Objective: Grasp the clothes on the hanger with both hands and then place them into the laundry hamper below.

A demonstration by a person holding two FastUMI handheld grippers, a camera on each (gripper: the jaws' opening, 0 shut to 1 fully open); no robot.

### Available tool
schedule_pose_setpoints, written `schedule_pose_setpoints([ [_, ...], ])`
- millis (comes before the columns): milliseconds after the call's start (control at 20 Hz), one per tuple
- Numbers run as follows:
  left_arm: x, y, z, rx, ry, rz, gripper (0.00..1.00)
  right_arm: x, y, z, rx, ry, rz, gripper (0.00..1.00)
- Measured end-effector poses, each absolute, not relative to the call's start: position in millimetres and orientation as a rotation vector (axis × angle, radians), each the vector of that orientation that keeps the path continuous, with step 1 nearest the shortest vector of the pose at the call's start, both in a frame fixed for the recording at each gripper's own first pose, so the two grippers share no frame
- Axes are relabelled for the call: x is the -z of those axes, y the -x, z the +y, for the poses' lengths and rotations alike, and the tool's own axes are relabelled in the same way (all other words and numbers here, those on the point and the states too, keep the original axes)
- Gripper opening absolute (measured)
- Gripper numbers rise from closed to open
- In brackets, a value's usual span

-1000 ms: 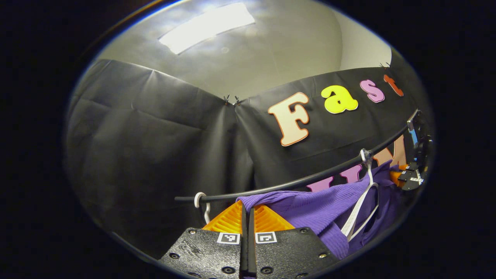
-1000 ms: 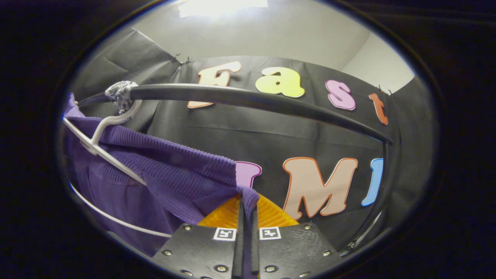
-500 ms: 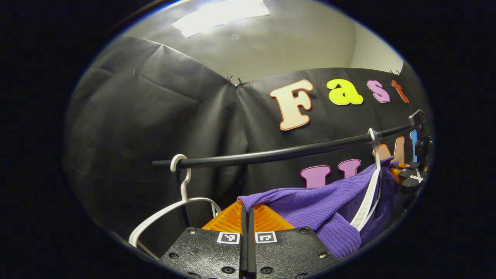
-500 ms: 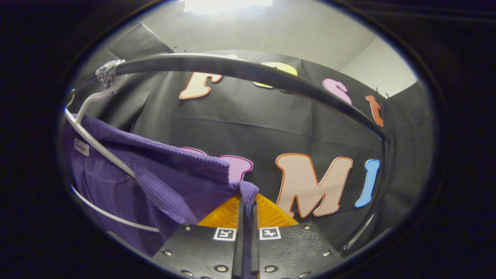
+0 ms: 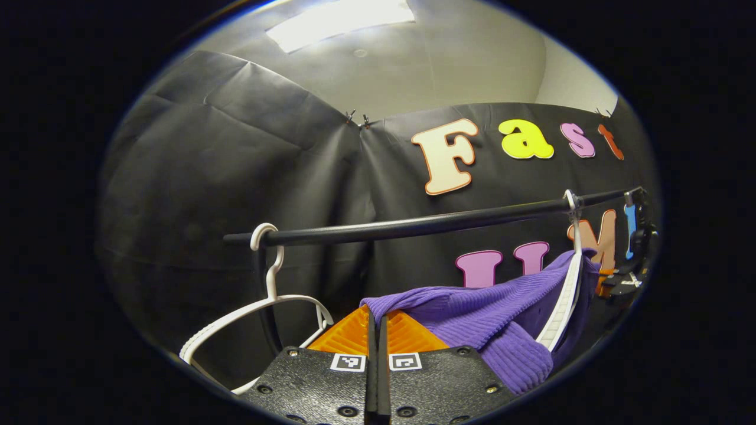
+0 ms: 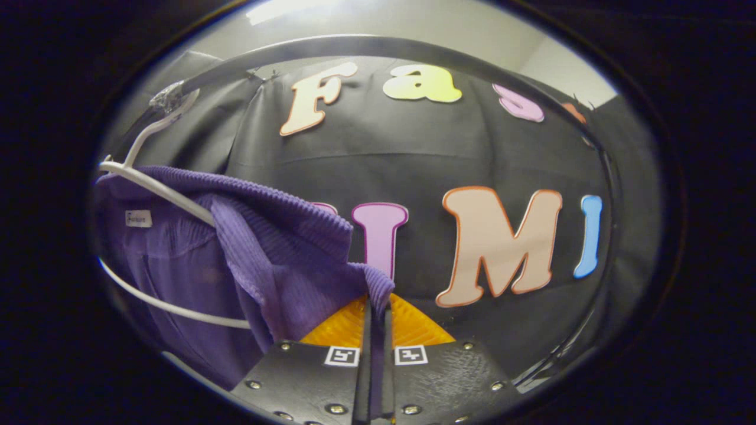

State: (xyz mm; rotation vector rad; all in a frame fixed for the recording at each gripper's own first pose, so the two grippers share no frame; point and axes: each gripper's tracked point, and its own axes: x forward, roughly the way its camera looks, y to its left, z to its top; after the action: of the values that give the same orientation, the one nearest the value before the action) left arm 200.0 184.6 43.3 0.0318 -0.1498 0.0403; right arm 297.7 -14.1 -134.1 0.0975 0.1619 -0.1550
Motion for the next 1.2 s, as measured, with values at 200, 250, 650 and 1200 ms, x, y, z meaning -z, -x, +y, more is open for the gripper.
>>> schedule_pose_setpoints([
  [200,-45.1,-198.3,181.2,-0.034,-0.056,-0.149,0.0,149.8,-271.1,-7.1,0.124,-0.245,0.197,0.32],
  [250,-45.4,-198.0,180.4,-0.033,-0.06,-0.149,0.0,147.6,-265.0,-7.2,0.115,-0.266,0.189,0.34],
  [650,-46.9,-196.5,179.4,-0.033,-0.047,-0.146,0.0,137.7,-238.2,38.4,0.019,-0.221,0.148,0.75],
  [1200,-49.7,-194.1,180.5,-0.027,-0.072,-0.15,0.0,183.7,-274.1,33.3,0.117,-0.119,0.239,0.31],
])
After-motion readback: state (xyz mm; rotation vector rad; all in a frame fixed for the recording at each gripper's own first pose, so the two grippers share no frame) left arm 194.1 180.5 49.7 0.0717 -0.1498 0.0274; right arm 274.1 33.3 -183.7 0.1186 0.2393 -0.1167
